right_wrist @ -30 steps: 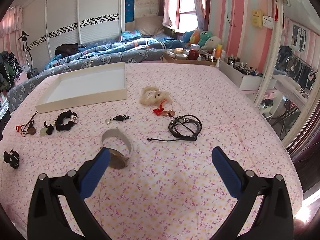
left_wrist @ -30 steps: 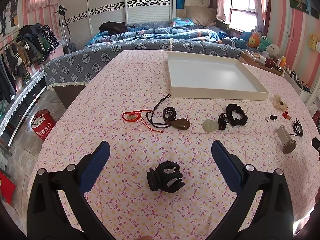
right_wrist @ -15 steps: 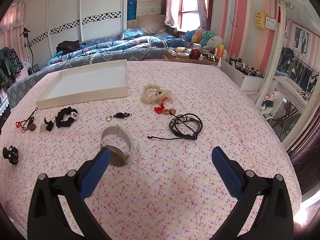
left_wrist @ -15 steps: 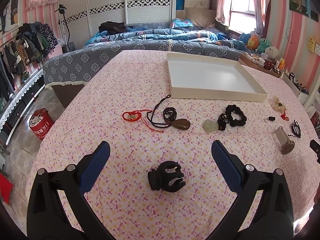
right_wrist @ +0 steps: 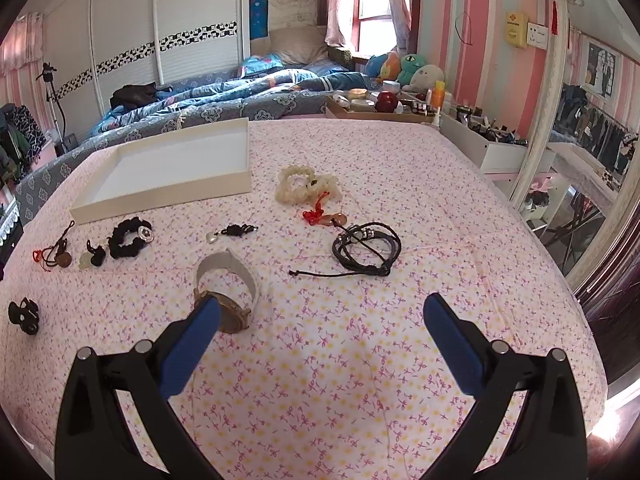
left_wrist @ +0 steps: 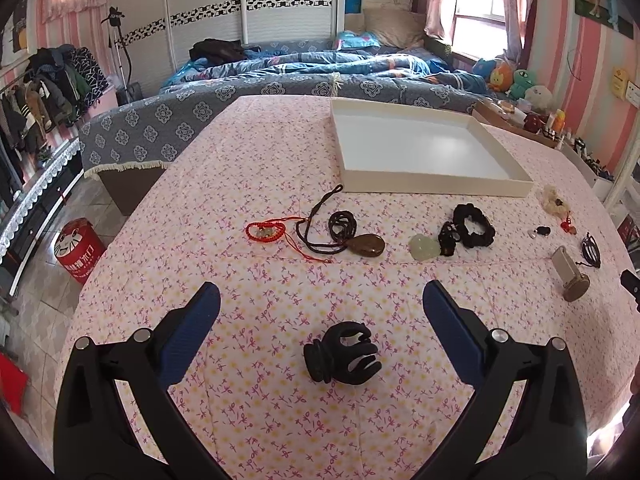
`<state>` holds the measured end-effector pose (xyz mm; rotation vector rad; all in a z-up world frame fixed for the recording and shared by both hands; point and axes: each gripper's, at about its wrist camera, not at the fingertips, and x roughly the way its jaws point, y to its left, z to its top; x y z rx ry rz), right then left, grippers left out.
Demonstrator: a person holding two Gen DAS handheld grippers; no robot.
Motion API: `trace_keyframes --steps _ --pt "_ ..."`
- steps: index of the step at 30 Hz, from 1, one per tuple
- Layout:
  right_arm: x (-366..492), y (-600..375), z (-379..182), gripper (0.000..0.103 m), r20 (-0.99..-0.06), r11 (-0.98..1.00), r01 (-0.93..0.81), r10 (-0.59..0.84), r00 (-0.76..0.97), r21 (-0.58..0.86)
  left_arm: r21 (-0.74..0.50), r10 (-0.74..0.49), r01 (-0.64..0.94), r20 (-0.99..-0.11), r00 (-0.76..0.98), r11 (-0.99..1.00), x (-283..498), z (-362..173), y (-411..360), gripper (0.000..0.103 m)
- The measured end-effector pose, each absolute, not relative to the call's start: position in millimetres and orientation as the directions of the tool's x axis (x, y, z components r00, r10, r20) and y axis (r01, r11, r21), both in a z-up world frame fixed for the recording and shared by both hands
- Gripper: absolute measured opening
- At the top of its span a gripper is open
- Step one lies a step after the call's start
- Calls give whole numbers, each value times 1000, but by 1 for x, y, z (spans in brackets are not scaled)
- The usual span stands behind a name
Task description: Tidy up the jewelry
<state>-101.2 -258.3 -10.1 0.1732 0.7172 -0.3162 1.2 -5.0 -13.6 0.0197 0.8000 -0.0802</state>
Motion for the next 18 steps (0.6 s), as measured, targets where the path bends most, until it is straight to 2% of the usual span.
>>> trace_keyframes --steps 11,18 --pt "-86 -257 -16 101 -681 938 346 -236 693 27 -24 -61 63 -728 683 998 12 -19 4 100" --pt "-71 -261 -16 101 -687 947 315 -186 703 66 -18 -63 73 -727 683 997 24 -22 9 100"
